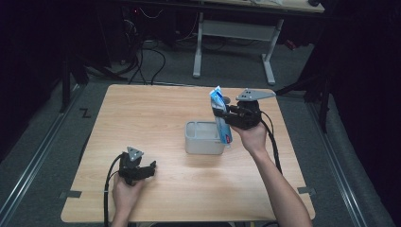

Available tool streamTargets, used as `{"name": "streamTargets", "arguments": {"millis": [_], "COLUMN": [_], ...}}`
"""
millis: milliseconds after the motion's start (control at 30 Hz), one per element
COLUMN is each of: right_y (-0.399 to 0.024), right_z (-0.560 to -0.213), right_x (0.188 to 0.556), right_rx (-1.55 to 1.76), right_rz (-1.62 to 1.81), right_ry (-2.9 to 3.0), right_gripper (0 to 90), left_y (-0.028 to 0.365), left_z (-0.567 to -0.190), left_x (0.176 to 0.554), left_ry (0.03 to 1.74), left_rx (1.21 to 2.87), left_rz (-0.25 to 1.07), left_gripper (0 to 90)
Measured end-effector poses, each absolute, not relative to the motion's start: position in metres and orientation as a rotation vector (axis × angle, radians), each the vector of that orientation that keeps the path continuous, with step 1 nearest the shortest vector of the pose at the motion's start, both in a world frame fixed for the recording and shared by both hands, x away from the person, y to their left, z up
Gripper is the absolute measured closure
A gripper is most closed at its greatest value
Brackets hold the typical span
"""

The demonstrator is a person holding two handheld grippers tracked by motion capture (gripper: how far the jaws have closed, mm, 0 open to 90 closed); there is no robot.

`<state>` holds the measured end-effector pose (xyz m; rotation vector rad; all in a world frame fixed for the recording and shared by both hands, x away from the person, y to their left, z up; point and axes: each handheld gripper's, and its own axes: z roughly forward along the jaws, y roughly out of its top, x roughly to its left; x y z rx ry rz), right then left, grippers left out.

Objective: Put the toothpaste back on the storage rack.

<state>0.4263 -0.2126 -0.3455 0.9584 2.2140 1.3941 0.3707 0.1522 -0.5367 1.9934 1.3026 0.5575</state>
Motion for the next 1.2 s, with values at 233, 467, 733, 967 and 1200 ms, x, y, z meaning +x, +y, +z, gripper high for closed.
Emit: {"name": "streamTargets", "arguments": {"millis": [233,467,733,967,1200], "right_y": [-0.2,-0.189,-0.18,-0.175,-0.171], "right_z": [-0.34,-0.337,-0.334,-0.336,-0.343], "right_x": [0.436,0.444,0.452,0.459,0.464], "right_rx": [0.943,0.923,0.905,0.899,0.917], "right_rz": [1.4,1.406,1.391,1.375,1.374], "right_ry": [2.218,2.217,2.218,2.22,2.22], "right_gripper": [71.7,71.8,71.7,71.5,71.4], "left_y": [0.152,0.152,0.152,0.152,0.152], "left_z": [-0.537,-0.537,-0.537,-0.537,-0.537], "left_x": [0.371,0.371,0.371,0.371,0.371], "left_ry": [1.301,1.302,1.302,1.302,1.301], "left_rx": [1.994,1.993,1.993,1.993,1.995], "left_rz": [0.557,0.556,0.557,0.557,0.557], "left_gripper": [22.1,22.2,22.3,22.3,22.3]}}
